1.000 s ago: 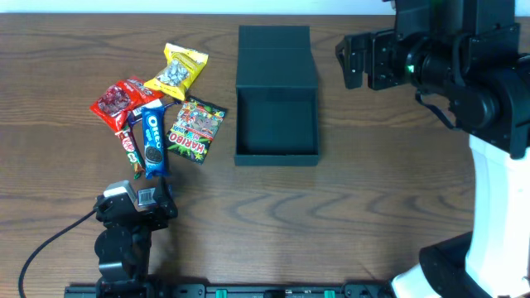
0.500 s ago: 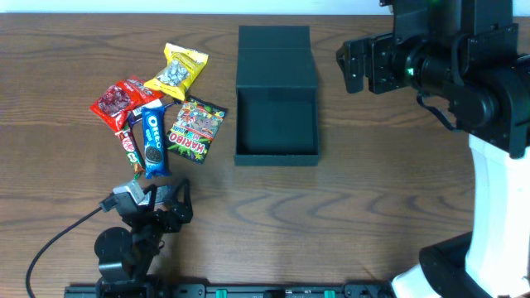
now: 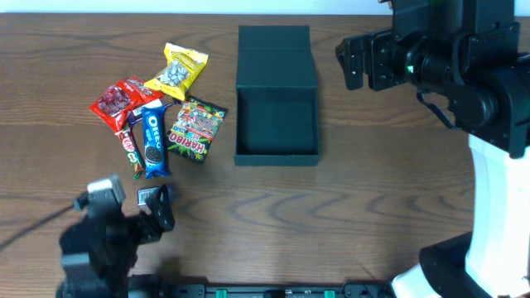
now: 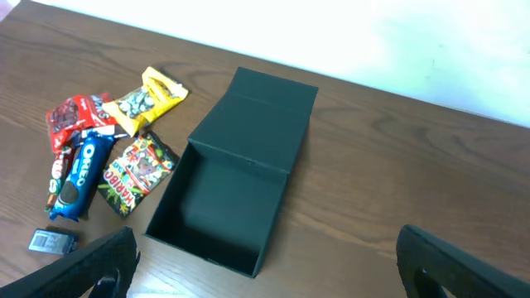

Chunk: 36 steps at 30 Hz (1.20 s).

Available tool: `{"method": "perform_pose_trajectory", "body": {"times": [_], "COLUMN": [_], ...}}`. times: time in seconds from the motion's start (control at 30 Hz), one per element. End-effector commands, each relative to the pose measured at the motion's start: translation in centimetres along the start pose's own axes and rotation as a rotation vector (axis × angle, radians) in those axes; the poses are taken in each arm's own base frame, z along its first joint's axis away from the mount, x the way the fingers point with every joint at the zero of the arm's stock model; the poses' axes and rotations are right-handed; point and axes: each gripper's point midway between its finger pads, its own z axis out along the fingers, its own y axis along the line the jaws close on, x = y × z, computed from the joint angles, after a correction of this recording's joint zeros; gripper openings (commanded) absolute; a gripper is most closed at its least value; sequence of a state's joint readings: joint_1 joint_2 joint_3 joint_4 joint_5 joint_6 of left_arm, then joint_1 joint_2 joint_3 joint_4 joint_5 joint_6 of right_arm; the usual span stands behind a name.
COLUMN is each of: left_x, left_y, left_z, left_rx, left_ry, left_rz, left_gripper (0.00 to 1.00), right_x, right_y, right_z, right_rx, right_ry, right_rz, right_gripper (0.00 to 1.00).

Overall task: Pack container
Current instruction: 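Reach the left gripper to the Haribo bag and grasp it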

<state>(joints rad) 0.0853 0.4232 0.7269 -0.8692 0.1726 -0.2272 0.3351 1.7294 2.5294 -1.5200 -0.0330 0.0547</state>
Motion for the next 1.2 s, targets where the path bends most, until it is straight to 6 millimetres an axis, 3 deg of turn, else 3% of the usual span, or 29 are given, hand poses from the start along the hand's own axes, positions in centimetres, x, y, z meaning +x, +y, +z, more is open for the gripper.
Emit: {"method": "perform_pose_trajectory", "body": {"times": [0.0, 0.13, 0.23, 0.43, 0.57, 0.7, 0.83, 1.17], "left_x": [-0.2, -0.5, -1.4, -2.2, -2.6, -0.7, 1.6, 1.4], "left_y": [1.4, 1.6, 0.7, -3.5, -4.6, -3.4, -4.3, -5.5], "left_z": [1.7, 4.7, 8.1, 15.0, 18.1, 20.2, 21.9, 26.1], "left_rx": [-0.119, -0.171, -0.137, 0.138, 0.222, 0.105, 0.021, -0.102], "left_ry": [0.166, 0.382, 0.47, 0.505, 0.487, 0.532, 0.582, 0.61], "left_rz": [0.017, -0.004, -0.02, -0.081, -0.083, -0.085, -0.041, -0.071], "left_gripper": [0.95, 0.95, 0.95, 0.95, 0.95, 0.95, 0.97, 0.95], "right_x": [0.0, 0.0, 0.0, 0.1, 0.1, 0.1, 0.0, 0.1], "right_y": [-0.2, -0.2, -0.2, -0.2, -0.2, -0.3, -0.5, -0.6], "right_z": [-0.3, -0.3, -0.3, -0.3, -0.3, -0.3, -0.3, -0.3], "right_rx": [0.008, 0.009, 0.009, 0.01, 0.01, 0.013, 0.024, 0.032], "right_ry": [-0.008, -0.008, -0.007, -0.004, -0.001, -0.002, -0.004, -0.003], "right_rz": [-0.018, -0.018, -0.018, -0.043, -0.044, -0.052, -0.051, -0.052], "right_gripper": [0.99, 0.99, 0.99, 0.99, 0.99, 0.99, 0.99, 0.99]}}
